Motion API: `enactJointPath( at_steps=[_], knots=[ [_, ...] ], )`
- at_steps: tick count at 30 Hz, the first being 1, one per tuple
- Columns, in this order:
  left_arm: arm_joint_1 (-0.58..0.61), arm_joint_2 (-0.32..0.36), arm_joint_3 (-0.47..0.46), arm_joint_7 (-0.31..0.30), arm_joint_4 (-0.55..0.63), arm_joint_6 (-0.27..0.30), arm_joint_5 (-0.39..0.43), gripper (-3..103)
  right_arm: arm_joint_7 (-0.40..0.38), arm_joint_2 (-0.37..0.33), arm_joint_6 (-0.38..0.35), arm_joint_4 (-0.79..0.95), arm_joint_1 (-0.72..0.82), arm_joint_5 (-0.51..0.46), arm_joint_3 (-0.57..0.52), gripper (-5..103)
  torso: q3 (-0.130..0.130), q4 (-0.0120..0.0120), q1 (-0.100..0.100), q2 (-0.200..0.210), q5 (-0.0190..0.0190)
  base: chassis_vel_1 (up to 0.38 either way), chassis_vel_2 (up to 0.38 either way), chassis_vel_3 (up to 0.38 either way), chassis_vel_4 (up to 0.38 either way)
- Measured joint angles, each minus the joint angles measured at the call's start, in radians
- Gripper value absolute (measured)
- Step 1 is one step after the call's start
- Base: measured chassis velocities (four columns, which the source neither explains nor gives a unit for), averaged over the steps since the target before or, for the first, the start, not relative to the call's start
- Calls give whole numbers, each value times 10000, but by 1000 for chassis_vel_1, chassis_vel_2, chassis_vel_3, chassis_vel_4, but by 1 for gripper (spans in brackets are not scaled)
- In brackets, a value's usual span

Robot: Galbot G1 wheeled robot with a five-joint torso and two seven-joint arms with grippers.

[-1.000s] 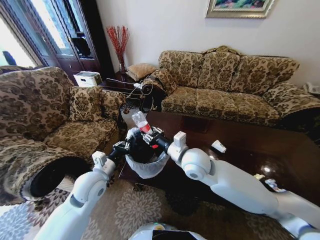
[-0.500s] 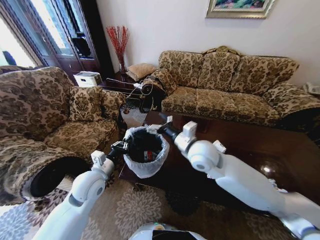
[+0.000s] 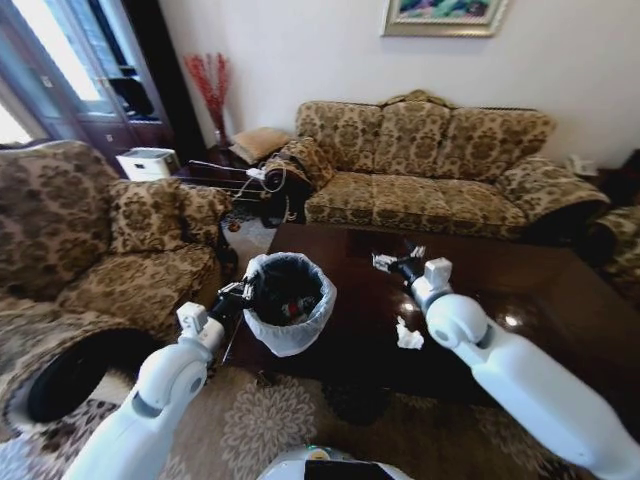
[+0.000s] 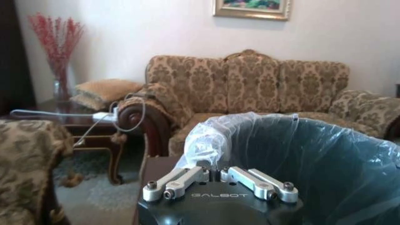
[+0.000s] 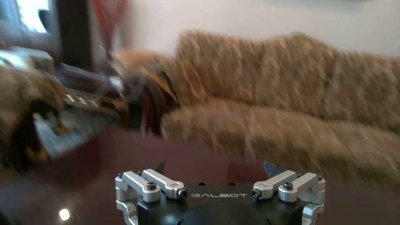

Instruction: Move to the front of the table and place the trash on the table into the trash bin.

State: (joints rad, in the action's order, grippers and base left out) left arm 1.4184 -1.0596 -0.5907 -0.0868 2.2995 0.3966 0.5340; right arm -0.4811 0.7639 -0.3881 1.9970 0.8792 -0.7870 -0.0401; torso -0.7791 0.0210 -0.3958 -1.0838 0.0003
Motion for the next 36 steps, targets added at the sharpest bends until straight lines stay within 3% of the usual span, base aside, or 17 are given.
enactJointPath(
  at_steps=[4,12,20,24,26,29,34,36],
  knots=[
    [-95,-56,72,-16,9,-1,-69,3,494,412,106,-814,761,447,-389,100,0,-6,0,0,-2,-91,-74,-97,-110],
    [-6,-137,111,20,-209,-278,-310,3,1091,2157,450,-2284,1429,989,-537,100,0,-6,0,0,-3,-135,-124,-131,-132],
    [-94,-145,113,5,-357,-455,-265,3,1578,3025,512,-3227,1445,1423,-195,100,-2,-11,-1,0,-4,-106,-112,-116,-107],
    [-95,-210,116,6,-361,-487,-261,3,2051,3206,515,-3462,1421,1416,-114,102,-1,-1,0,0,-4,-25,-5,-14,-22],
    [-92,-234,116,3,-364,-496,-262,3,2240,3243,558,-3522,1413,1419,-65,99,-1,1,0,0,-4,0,0,0,0],
    [-86,-271,117,9,-376,-515,-264,3,2518,3358,598,-3698,1327,1417,78,84,-1,-2,0,0,-7,0,0,0,0],
    [-93,-270,110,18,-378,-525,-264,3,2713,3571,619,-4092,1208,1399,138,74,-1,-5,0,0,-5,0,0,0,0],
    [-104,-252,97,19,-378,-526,-262,3,2927,3694,686,-4380,1153,1399,132,63,-1,-6,-1,0,-5,0,0,0,0]
  ],
)
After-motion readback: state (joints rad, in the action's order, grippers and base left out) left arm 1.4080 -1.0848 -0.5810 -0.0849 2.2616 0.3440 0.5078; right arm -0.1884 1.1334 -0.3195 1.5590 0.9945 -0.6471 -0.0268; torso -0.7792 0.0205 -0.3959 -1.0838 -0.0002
